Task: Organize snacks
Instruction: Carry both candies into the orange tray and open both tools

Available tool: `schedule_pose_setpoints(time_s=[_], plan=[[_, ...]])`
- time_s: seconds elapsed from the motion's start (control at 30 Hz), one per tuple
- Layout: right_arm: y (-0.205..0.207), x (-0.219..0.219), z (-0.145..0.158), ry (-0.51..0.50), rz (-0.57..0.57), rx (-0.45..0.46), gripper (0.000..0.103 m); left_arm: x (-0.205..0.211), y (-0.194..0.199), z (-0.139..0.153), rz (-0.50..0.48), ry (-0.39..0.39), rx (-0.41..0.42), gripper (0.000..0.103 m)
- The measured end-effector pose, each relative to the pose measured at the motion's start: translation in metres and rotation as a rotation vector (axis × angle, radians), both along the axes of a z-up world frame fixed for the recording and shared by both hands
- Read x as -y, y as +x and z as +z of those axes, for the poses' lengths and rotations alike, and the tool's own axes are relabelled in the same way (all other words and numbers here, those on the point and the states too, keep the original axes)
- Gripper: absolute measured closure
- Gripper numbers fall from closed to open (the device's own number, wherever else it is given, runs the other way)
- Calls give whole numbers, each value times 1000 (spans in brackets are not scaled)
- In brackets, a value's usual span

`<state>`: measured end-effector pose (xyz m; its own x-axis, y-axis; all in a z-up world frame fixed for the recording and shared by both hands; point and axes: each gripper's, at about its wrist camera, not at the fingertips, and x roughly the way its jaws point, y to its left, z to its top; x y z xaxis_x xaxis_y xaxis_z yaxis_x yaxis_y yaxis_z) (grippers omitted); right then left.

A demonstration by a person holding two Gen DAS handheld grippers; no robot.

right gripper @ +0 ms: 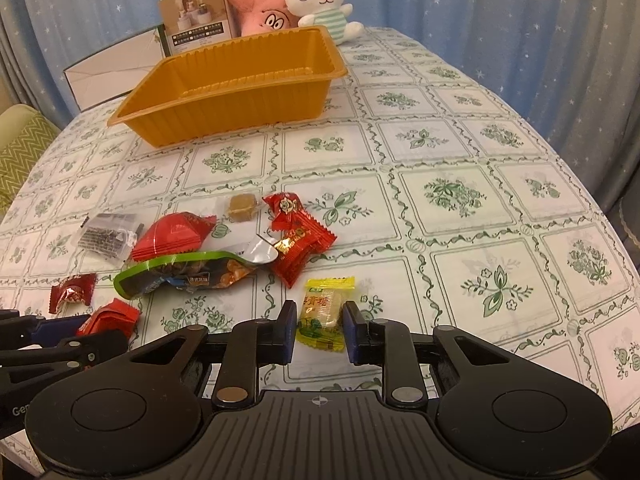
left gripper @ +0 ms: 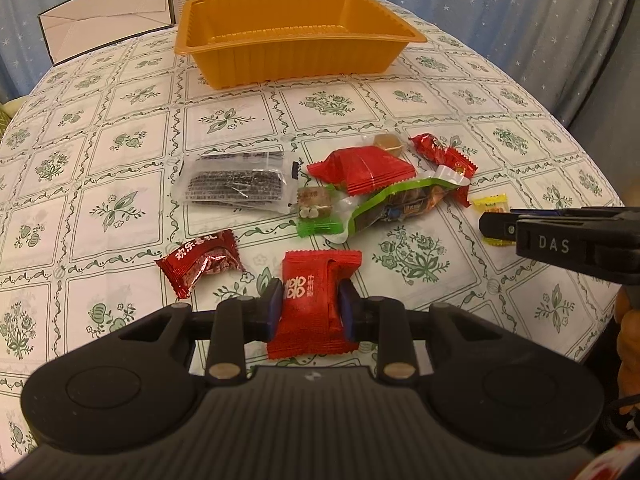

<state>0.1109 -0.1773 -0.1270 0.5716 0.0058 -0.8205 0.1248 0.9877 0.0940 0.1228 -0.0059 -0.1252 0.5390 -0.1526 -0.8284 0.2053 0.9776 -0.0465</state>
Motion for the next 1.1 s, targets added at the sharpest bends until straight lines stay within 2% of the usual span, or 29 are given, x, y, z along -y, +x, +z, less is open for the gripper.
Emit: schedule_pose_setpoints(time_s=[0.33, 0.53, 0.77, 1.1], plan=[[2, -4, -3, -37, 21, 1, 77, 0, -1, 1, 0, 6, 1, 78], [-2, 0, 1, -24, 19, 8, 79, 0, -6, 3, 15, 4, 2, 80], [-11, 2, 15, -27, 15, 34, 79, -3, -12, 13, 34, -5, 23, 80], [-17, -8, 51, -30, 47, 108, 79, -4, -14, 46, 62, -35, 87, 80]])
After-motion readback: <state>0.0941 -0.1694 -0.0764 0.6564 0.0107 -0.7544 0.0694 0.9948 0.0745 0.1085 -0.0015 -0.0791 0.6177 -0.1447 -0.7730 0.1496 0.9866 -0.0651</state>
